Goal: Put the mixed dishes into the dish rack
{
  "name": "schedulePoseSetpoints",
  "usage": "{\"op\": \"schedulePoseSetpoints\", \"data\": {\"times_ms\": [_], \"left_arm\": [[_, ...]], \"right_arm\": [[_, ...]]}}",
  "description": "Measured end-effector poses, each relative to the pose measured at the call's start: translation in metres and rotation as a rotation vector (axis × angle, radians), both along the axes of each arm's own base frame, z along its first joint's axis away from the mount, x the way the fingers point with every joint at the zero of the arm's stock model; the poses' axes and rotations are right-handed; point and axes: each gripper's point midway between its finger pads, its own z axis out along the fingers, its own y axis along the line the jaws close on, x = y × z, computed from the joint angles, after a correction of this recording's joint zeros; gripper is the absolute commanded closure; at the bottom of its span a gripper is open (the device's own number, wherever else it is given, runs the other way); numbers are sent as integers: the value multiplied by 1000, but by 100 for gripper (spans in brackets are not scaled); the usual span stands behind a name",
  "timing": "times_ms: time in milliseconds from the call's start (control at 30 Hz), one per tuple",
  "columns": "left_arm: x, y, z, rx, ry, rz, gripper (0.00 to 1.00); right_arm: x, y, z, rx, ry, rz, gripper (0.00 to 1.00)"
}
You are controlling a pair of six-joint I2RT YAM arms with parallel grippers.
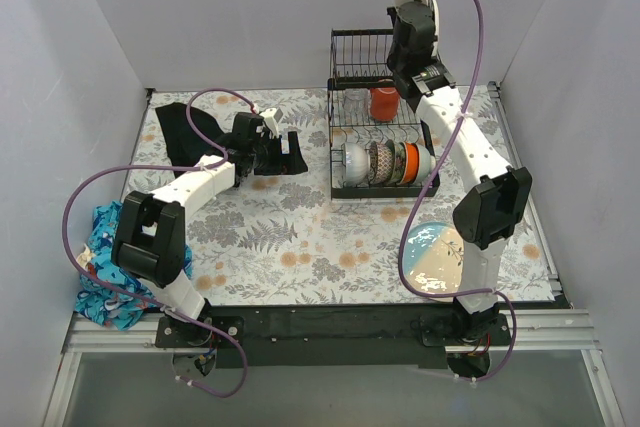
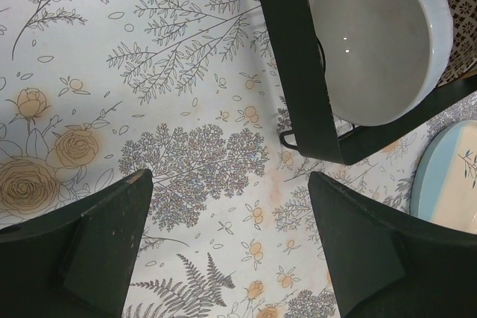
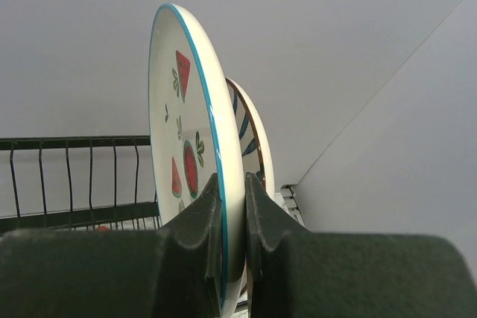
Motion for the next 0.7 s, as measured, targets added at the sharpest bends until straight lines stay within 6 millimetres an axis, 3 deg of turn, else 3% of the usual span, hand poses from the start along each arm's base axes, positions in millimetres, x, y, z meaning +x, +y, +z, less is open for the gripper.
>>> {"op": "schedulePoseSetpoints", "data": {"times_ms": [233,567,633,667,700], "left_arm": [[0,0,0,-2,1,-2,14],[0,0,0,-2,1,-3,14],[0,0,0,-2,1,-3,14],[0,0,0,-1,0,-3,14],[0,0,0,-2,1,-3,14]], "right_arm": [[3,0,-12,2,27,-14,99],[16,7,-51,-22,104,-18,99],[18,8,-56,-25,109,-20,88],[19,9,-57,-24,107,-21,75],[20,9,-57,-23,106,-21,68]]}}
